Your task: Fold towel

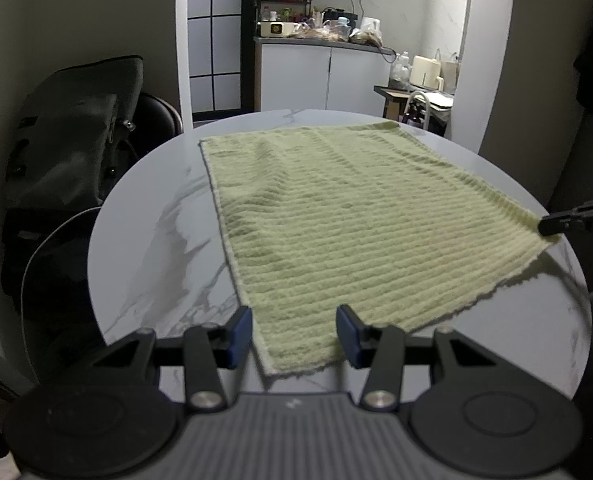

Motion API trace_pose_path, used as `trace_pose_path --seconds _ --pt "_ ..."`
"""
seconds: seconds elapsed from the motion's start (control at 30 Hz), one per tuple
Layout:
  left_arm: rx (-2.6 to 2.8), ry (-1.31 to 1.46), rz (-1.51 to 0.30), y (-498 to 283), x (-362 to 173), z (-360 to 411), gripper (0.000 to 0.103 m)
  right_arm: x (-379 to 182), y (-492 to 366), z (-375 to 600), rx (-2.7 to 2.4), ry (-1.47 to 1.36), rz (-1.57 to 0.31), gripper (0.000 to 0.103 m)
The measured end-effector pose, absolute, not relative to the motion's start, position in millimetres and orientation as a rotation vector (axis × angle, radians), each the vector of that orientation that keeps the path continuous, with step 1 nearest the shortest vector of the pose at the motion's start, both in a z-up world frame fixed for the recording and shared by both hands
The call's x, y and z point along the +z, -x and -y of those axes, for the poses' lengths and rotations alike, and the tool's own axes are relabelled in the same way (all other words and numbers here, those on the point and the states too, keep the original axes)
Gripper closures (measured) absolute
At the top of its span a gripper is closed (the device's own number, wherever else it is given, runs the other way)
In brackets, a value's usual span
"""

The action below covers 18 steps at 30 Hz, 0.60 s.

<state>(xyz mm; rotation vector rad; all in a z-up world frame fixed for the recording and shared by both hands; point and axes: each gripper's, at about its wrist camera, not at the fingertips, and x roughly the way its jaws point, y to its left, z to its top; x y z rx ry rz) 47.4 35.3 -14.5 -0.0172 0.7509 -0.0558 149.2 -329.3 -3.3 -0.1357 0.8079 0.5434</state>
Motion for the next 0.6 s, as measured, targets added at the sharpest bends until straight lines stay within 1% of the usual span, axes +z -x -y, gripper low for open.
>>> trace_pose_path --seconds 0.1,0.27,0.33,0.4,0.5,0.6 --pt "-0.052 0.014 -0.759 -46 -15 -36 0.054 -4 -147 334 0.537 0.145 -0.815 0.094" --pt "-0.058 0.013 -0.766 -45 -16 -38 0.054 -5 -142 340 0.49 0.158 -0.828 0.089" --pt "-0.059 0.014 -0.767 -45 -17 -39 0.054 -3 -136 340 0.481 0.179 -0.804 0.074" --pt "-0.061 0.006 -0.768 -44 -17 -39 0.054 -1 -130 340 0.499 0.185 -0.784 0.068" --pt "-0.068 0.001 -0.769 -43 -17 -39 0.054 -4 -125 335 0.524 0.205 -0.775 0.066" --pt "-0.068 -0.001 -0.765 -42 -18 -37 0.053 -9 -127 333 0.524 0.201 -0.785 0.066"
